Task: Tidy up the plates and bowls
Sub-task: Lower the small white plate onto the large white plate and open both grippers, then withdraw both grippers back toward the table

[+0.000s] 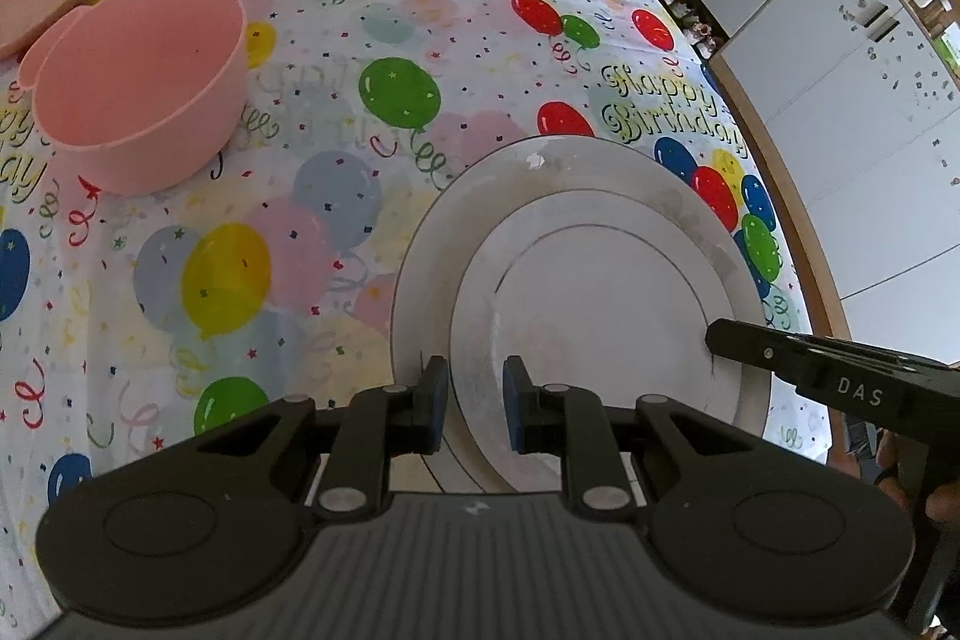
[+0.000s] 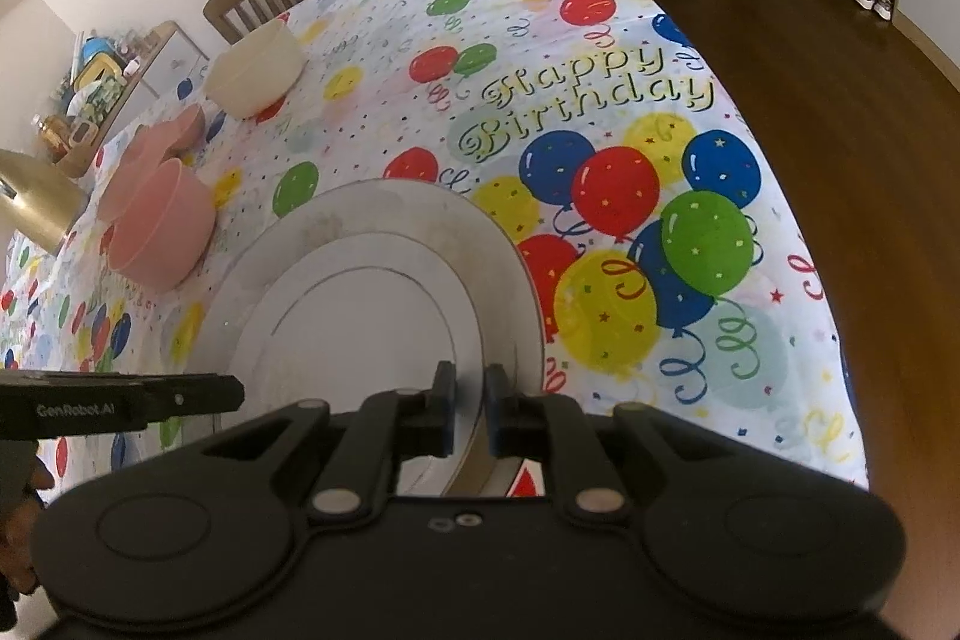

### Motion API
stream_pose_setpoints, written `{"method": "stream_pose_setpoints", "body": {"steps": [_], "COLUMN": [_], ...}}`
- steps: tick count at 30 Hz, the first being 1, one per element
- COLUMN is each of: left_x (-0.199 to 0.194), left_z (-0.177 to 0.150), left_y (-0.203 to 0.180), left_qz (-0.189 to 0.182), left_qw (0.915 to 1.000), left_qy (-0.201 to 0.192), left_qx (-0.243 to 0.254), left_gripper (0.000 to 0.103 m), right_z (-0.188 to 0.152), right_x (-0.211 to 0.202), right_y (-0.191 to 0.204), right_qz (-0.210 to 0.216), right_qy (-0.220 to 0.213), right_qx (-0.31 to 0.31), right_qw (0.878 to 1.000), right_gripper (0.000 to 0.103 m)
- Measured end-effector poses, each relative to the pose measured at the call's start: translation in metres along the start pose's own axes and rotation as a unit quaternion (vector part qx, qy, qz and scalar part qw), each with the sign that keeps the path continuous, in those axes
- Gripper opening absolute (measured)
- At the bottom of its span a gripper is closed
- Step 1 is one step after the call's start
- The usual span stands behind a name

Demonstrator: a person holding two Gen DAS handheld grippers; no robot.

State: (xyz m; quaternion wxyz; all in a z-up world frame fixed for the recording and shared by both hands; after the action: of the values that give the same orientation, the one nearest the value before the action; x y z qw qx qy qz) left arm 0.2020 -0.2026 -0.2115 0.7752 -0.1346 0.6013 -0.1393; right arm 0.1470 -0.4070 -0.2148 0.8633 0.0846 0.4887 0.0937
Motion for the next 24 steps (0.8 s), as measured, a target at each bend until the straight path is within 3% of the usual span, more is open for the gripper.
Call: {"method": "stream_pose_setpoints", "body": {"steps": [3,11,24], "left_x": [-0.003,-0.023,-0.088], "left_z": [0.000,-0.005,-0.006], "left_y": [0.000,-0.005,-0.025], "left_qz": [0.000,-0.005,-0.013], "left_qw": [1.0000,0.9995,0.9902], "left_qy": [-0.003,-0.032,-0.133], "left_qx": [-0.001,0.003,0.040], "left_gripper": [0.019,0.019,0.019], "right_z": [0.000,0.004,0.021], "right_x": [-0.001,-0.019,-0.078], "right_y": [0.000,0.011,0.065], "right_qz": [-0.007,-0.033,-0.021], "right_qy": [0.004,-0.003,-0.082], "right_qx": [-0.012,-0.051,-0.141], "right_qw": [1.000,0.998,0.986], "right_gripper": [0.007,0.021,0.027]}}
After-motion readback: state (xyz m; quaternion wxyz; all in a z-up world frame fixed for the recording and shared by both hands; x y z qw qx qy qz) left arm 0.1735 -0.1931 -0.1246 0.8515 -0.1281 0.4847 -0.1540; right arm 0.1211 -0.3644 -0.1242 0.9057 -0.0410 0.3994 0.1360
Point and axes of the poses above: each gripper's, at about its wrist camera, not at the fingertips, and x roughly the way its jaws point, y to its left, z to its top, the point moved 9 cm from there along x, roughly the way its jaws point, and after that the axes turned 14 degrees about -x, right-handed, at the moved point
